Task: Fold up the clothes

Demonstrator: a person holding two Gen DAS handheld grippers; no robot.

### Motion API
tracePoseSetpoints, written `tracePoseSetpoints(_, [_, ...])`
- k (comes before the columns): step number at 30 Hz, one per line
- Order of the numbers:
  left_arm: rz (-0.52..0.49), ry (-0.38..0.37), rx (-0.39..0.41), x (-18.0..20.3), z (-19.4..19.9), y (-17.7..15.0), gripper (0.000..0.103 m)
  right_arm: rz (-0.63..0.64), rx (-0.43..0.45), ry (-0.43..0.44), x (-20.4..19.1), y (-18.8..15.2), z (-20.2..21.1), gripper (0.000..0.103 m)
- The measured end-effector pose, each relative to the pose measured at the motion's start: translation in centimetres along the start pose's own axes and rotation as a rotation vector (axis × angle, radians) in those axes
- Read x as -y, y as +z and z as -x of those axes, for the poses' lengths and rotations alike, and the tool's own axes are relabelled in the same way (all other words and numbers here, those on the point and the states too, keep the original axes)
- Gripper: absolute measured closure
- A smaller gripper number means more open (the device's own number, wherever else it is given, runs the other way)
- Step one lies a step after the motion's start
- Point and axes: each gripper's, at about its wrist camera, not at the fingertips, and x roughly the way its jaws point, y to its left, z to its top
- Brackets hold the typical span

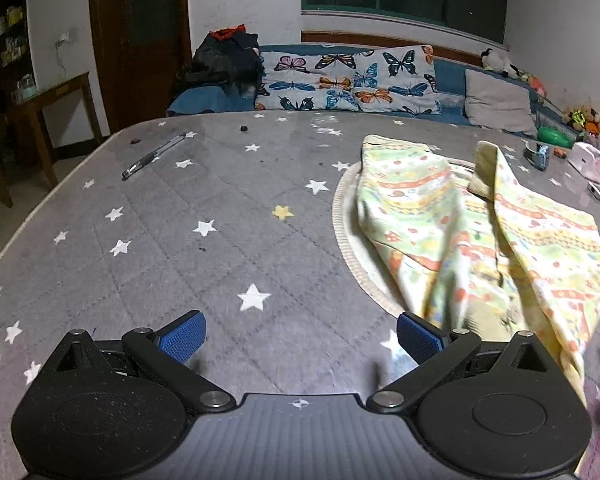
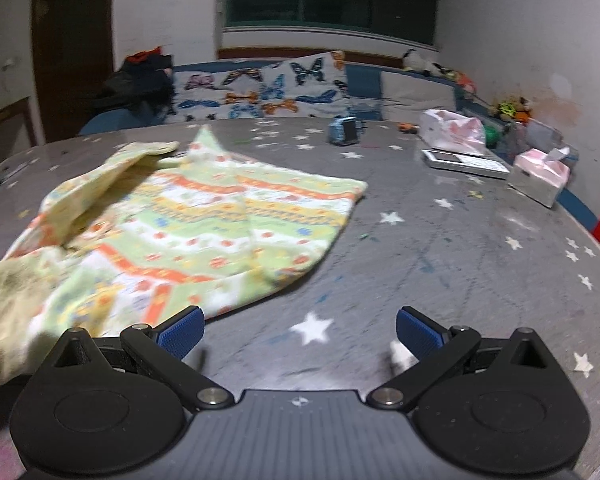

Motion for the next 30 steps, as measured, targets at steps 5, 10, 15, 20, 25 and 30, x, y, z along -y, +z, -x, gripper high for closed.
tracePoseSetpoints(5, [-0.014,-0.010,-0.003,1.1,1.1,-0.7,0.000,0.046,0.003,0.041,-1.6,-0.3,1.2,0.000])
tracePoseSetpoints(10, [-0.013,-0.015,-0.014,1.8,1.8,-1.3,0.000,0.085,0.015,0.075,-2.7,-0.4,2.5,0.000])
tracePoseSetpoints(15, [-0.021,-0.020,-0.015,2.3,2.6,-1.7,0.000,0.100,0.021,0.097,-3.4,-0.7,3.4,0.000])
tracePoseSetpoints(20, [-0.029,-0.027,-0.018,2.8,2.9,-2.1,0.000,0.104,0.021,0.105,-3.7,-1.0,3.8,0.000])
tracePoseSetpoints(25, [-0.044,-0.025,-0.019,3.3,3.2,-2.2,0.000,0.107,0.023,0.107,-3.8,-1.1,4.0,0.000])
tracePoseSetpoints(30, [-0.055,-0.032,-0.021,3.8,3.4,-2.3,0.000,0.109,0.023,0.112,-4.0,-1.0,4.1,0.000])
